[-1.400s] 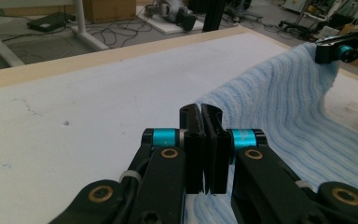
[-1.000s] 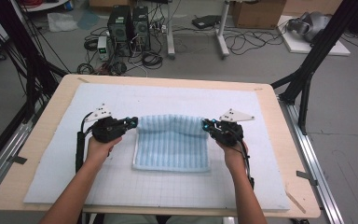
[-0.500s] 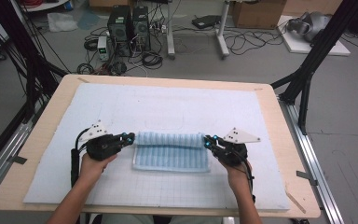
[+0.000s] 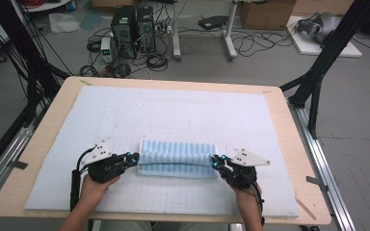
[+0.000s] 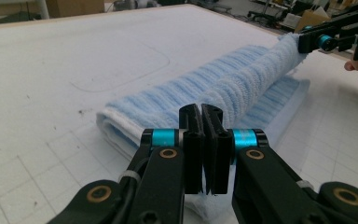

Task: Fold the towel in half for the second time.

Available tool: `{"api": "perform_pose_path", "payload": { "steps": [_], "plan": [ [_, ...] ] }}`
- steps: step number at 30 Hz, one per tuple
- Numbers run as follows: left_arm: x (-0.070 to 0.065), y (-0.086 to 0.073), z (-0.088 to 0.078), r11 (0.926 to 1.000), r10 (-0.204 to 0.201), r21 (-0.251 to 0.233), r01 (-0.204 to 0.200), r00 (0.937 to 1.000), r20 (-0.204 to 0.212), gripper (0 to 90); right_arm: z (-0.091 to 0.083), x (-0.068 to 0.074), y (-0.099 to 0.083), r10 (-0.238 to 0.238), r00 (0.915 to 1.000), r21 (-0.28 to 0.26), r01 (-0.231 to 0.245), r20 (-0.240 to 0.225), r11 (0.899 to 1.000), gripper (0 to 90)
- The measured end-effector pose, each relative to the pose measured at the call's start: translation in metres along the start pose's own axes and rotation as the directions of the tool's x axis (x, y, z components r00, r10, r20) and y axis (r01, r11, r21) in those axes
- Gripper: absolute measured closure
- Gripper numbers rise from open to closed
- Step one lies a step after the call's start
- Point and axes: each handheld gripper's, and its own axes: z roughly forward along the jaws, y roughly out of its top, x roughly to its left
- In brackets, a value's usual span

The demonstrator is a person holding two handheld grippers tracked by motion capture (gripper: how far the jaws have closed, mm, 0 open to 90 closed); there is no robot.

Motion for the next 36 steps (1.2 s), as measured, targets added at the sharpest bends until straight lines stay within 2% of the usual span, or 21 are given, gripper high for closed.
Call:
{"api": "perform_pose_path", "payload": {
  "steps": [3,7,9,11,12,13,15,16,17,20,21,22,25,28,30,32,33,36],
  "plan": [
    [-0.001,-0.004,0.001,0.9998,-0.013,0.017,0.013,0.9999,0.009,86.4,0.000,0.002,-0.006,-0.005,1.0000,0.011,0.005,0.003,1.000,82.8],
    [-0.003,-0.008,0.000,0.9990,-0.010,0.045,0.009,0.9998,0.020,86.4,-0.002,0.006,-0.013,-0.007,1.0000,0.028,0.007,0.001,1.000,82.7],
    [-0.003,-0.010,-0.001,0.9987,-0.032,0.039,0.031,0.9991,0.029,85.3,-0.004,0.006,-0.015,-0.003,1.0000,0.026,0.003,0.002,1.000,82.3],
    [-0.004,-0.009,-0.001,0.9988,-0.046,0.021,0.045,0.9985,0.030,78.4,-0.007,0.006,-0.018,-0.001,1.0000,0.026,0.001,0.005,1.000,81.0],
    [-0.004,-0.008,-0.001,0.9988,-0.047,0.015,0.047,0.9988,0.015,71.4,-0.007,0.006,-0.019,0.003,1.0000,0.025,-0.003,0.002,1.000,78.8],
    [-0.004,-0.006,-0.002,0.9989,-0.047,0.006,0.047,0.9988,0.010,64.8,-0.008,0.005,-0.021,0.010,0.9999,0.019,-0.010,-0.003,1.000,76.7],
    [-0.003,-0.003,-0.006,0.9985,-0.050,-0.023,0.050,0.9986,-0.018,57.7,-0.012,0.005,-0.021,0.023,0.9997,0.003,-0.023,-0.004,1.000,70.7],
    [-0.002,-0.001,-0.008,0.9976,-0.058,-0.039,0.057,0.9982,-0.019,54.3,-0.015,0.005,-0.019,0.036,0.9994,-0.012,-0.036,-0.004,0.999,69.2],
    [-0.001,0.001,-0.008,0.9962,-0.066,-0.057,0.065,0.9977,-0.015,52.7,-0.017,0.005,-0.017,0.043,0.9991,-0.027,-0.043,-0.004,0.999,68.0],
    [0.000,0.006,-0.007,0.9958,-0.067,-0.064,0.066,0.9977,-0.012,52.7,-0.023,0.005,-0.008,0.074,0.9973,-0.096,-0.074,-0.003,0.993,63.4],
    [0.000,0.007,-0.006,0.9968,-0.059,-0.055,0.058,0.9982,-0.014,52.8,-0.023,0.005,-0.004,0.068,0.9977,-0.115,-0.067,-0.001,0.991,63.4],
    [0.000,0.007,-0.003,0.9975,-0.052,-0.049,0.051,0.9986,-0.014,53.2,-0.021,0.007,-0.001,0.057,0.9984,-0.112,-0.057,0.001,0.992,63.4],
    [-0.001,0.006,0.006,0.9989,-0.047,-0.007,0.047,0.9988,-0.014,57.5,-0.006,0.012,0.003,0.030,0.9995,-0.045,-0.031,-0.010,0.999,65.1],
    [-0.003,0.004,0.014,0.9973,-0.048,0.056,0.049,0.9987,-0.016,61.8,0.012,0.019,0.000,-0.008,1.0000,0.061,0.008,-0.003,0.998,66.5],
    [-0.005,0.003,0.018,0.9919,-0.037,0.120,0.042,0.9986,-0.037,64.4,0.021,0.021,-0.003,-0.020,0.9998,0.119,0.020,-0.001,0.993,66.8],
    [-0.006,0.002,0.020,0.9853,-0.031,0.166,0.039,0.9982,-0.050,65.9,0.026,0.023,-0.006,-0.045,0.9990,0.179,0.043,0.008,0.983,66.7],
    [-0.006,0.001,0.022,0.9820,-0.035,0.183,0.044,0.9980,-0.052,66.1,0.027,0.024,-0.008,-0.053,0.9986,0.190,0.051,0.007,0.980,66.8],
    [-0.007,-0.003,0.024,0.9704,-0.021,0.239,0.035,0.9978,-0.063,68.2,0.025,0.023,-0.010,-0.044,0.9990,0.185,0.042,0.006,0.982,66.3]
  ]
}}
